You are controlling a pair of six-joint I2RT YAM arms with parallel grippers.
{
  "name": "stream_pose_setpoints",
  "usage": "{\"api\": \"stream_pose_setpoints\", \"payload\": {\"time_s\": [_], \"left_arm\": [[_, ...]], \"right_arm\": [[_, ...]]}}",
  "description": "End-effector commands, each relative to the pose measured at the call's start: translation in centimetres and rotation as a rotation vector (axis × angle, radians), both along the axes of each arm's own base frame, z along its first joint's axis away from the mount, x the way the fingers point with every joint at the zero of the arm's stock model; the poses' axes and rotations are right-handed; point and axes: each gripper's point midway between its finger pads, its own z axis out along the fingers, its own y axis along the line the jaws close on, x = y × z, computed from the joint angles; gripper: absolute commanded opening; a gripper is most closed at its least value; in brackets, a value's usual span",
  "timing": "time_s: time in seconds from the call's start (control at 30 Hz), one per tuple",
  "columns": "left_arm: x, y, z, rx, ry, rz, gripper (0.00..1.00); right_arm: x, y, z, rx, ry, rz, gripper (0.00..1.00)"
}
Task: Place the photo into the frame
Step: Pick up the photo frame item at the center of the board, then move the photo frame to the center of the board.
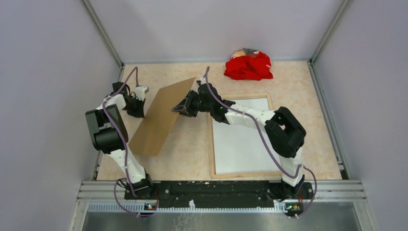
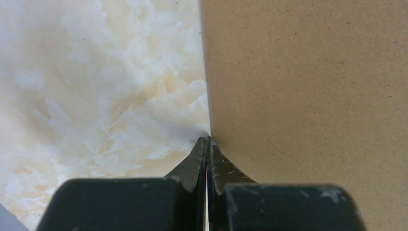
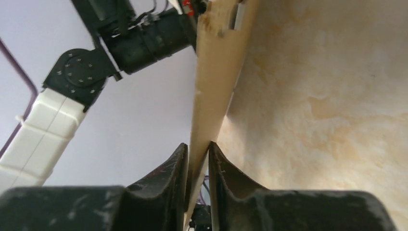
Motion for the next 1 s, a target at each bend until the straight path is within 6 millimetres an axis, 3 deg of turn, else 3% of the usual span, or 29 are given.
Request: {"api": "stream_pose_setpoints", "payload": {"time_s": [0.0, 0.03, 0.13, 0.23, 0.37, 0.5, 0.67, 0.77, 0.87, 0.97], "left_arm": [[-3.5, -3.4, -0.3, -0.136, 0.139, -0.021, 0.0], [-3.4, -3.5, 0.3, -0.14, 0.129, -0.025, 0.03], [-2.3, -3.6, 3.3, -0.151, 0.07, -0.039, 0.25], [-1.2, -3.9, 6.6, -0.165, 0.02, -0.058, 0.54], [0.1, -4.1, 10.2, -0.179, -0.034, -0.067, 0.67], [0.9, -5.6, 11.8, -0.213, -0.051, -0.075, 0.72], [0.8, -10.0, 11.6, -0.246, -0.019, -0.137, 0.74], [0.6, -14.5, 11.1, -0.287, 0.018, -0.198, 0.76], [-0.1, -19.8, 10.4, -0.351, 0.052, -0.274, 0.79], [-0.8, -24.7, 9.5, -0.396, 0.095, -0.343, 0.79]], "right_arm": [[1.2, -0.9, 3.2, 0.002, -0.062, -0.039, 0.09], [1.6, -1.1, 3.4, -0.009, -0.068, -0.037, 0.0], [2.9, -2.3, 4.9, -0.042, -0.099, -0.042, 0.0], [4.1, -4.9, 8.1, -0.04, -0.152, -0.061, 0.0], [5.4, -10.4, 14.0, -0.048, -0.266, -0.114, 0.0], [5.3, -17.4, 18.7, -0.081, -0.337, -0.21, 0.0], [4.2, -28.5, 22.0, -0.094, -0.399, -0.436, 0.0], [3.8, -34.5, 22.8, -0.165, -0.438, -0.587, 0.0], [2.9, -38.4, 22.9, -0.246, -0.451, -0.687, 0.0], [1.8, -41.0, 23.0, -0.297, -0.456, -0.754, 0.0]]}}
